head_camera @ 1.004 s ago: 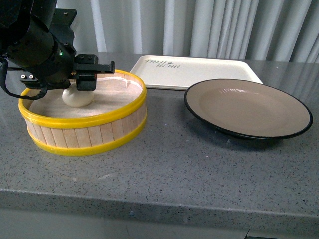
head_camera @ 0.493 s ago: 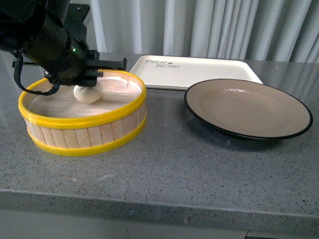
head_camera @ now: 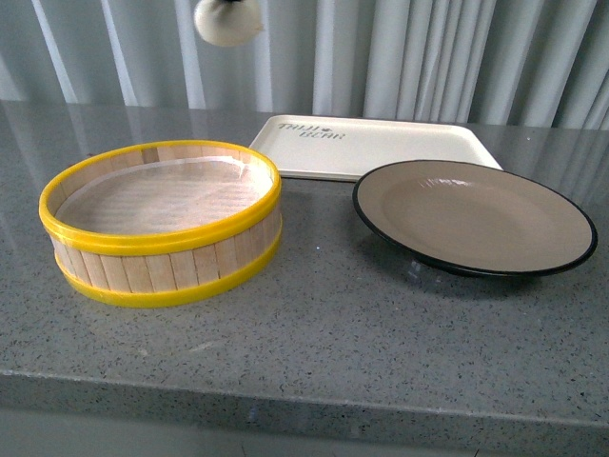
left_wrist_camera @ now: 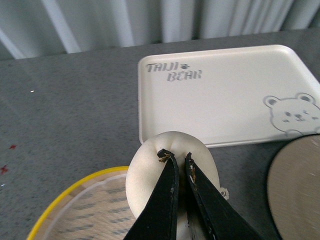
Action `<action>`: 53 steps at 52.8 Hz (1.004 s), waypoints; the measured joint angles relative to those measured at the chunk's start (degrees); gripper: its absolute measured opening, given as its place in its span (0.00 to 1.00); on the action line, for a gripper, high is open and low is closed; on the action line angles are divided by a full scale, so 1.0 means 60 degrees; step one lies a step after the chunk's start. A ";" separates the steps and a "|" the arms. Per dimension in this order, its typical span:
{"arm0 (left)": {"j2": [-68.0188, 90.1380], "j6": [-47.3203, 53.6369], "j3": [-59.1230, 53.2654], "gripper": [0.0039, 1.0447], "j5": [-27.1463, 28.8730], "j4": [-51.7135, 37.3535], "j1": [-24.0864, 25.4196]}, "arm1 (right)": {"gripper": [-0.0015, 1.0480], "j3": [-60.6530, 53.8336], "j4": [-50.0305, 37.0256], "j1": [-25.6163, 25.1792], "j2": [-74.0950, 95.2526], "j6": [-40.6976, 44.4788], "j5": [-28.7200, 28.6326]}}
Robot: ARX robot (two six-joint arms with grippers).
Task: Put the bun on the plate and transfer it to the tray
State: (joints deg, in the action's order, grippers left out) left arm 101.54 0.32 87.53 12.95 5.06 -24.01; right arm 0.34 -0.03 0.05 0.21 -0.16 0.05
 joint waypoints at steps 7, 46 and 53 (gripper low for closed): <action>0.0372 0.0372 0.0069 0.03 -0.0117 0.0313 -0.0980 | 0.92 0.0000 0.0000 0.0000 0.0000 0.0004 0.0000; 0.3654 0.1129 0.2987 0.03 -0.0288 0.1880 -0.3133 | 0.92 0.0000 0.0000 0.0000 0.0000 0.0000 0.0000; 0.4025 0.0892 0.3621 0.03 -0.0332 0.2262 -0.3209 | 0.92 0.0000 0.0000 0.0000 0.0000 0.0000 0.0000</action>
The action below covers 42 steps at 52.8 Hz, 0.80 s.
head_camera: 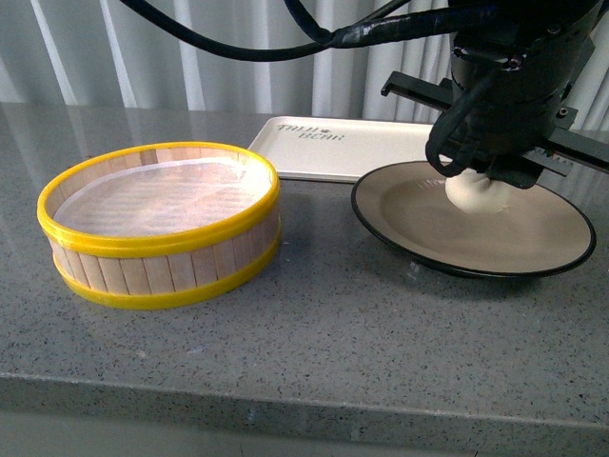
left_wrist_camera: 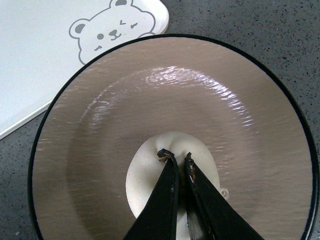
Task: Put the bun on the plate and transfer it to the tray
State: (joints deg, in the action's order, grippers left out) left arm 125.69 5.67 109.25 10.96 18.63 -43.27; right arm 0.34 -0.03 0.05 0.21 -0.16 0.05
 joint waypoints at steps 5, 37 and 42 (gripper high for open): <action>0.0164 -0.0226 0.0226 0.03 -0.0011 0.0197 -0.0022 | 0.92 0.0000 0.0000 0.0000 0.0000 0.0004 0.0004; 0.1118 -0.0532 0.1206 0.07 0.0182 0.0503 -0.0022 | 0.92 0.0000 0.0000 0.0000 0.0000 0.0000 0.0004; 0.1206 -0.0565 0.1330 0.20 0.0193 0.0525 -0.0022 | 0.92 0.0000 0.0000 0.0000 0.0000 0.0000 0.0000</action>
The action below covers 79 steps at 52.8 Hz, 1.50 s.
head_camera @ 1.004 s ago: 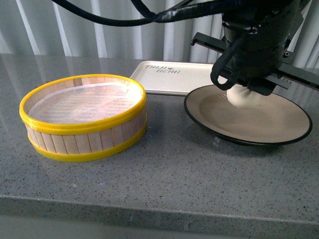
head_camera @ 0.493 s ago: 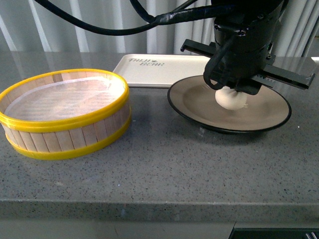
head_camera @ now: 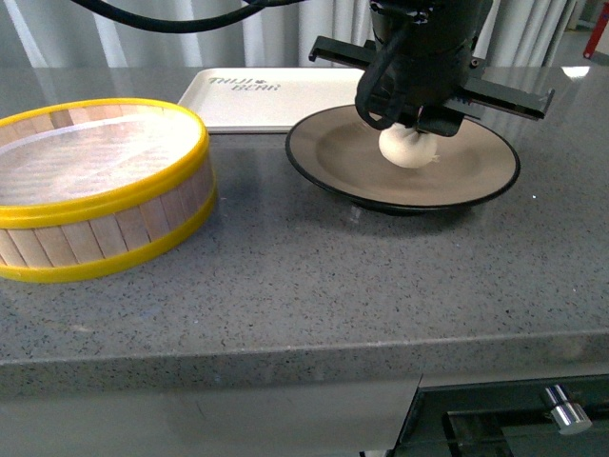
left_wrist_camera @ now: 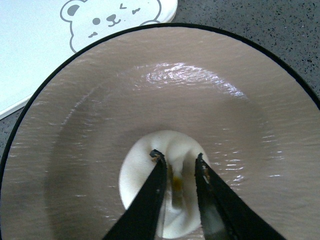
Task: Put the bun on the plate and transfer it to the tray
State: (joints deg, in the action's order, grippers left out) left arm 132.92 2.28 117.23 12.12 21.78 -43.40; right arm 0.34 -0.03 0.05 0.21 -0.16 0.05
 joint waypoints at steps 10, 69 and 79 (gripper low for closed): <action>0.0036 -0.0128 0.0055 0.46 -0.0044 0.0022 0.0000 | 0.92 0.0000 0.0000 0.0000 0.0000 0.0000 0.0000; -0.5497 -0.0230 -0.8695 0.62 0.3381 -0.9060 0.1279 | 0.92 0.0000 0.0000 0.0000 0.0000 0.0000 0.0022; -0.8703 -0.0393 -1.3650 0.21 0.2211 -1.1438 0.3147 | 0.92 0.0000 0.0000 0.0000 0.0000 0.0004 -0.0022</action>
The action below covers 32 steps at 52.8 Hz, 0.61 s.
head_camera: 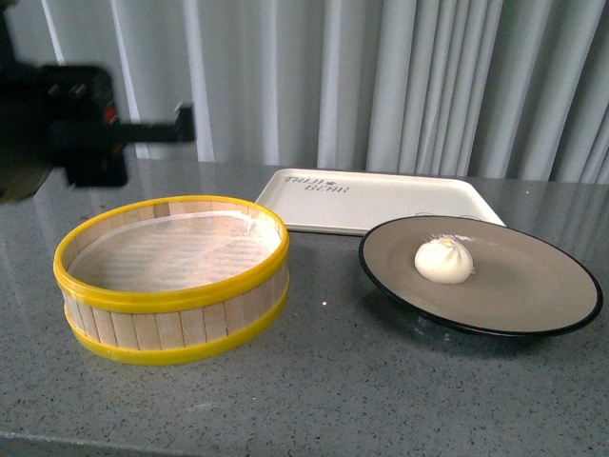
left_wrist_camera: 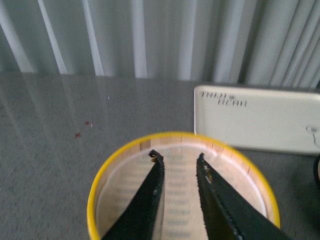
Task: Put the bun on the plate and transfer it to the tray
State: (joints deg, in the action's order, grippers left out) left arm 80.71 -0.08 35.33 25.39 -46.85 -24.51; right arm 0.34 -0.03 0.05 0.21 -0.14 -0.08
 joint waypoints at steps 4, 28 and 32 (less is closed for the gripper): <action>-0.0499 -0.0004 -0.0947 0.09 -0.0503 -0.0138 0.0295 | 0.92 0.0000 0.0000 0.0000 0.0000 -0.0004 0.0004; -0.3428 -0.0011 -0.3905 0.04 -0.2284 -0.0157 0.2065 | 0.92 0.0000 0.0000 0.0000 0.0000 0.0000 0.0025; -0.3818 -0.0011 -0.4156 0.04 -0.2506 -0.0025 0.2248 | 0.92 0.0000 0.0000 0.0000 0.0000 -0.0004 0.0025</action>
State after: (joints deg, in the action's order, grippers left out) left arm 57.80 -0.14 10.39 10.35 -47.00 -11.03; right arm 0.34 -0.03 0.05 0.21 -0.16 0.08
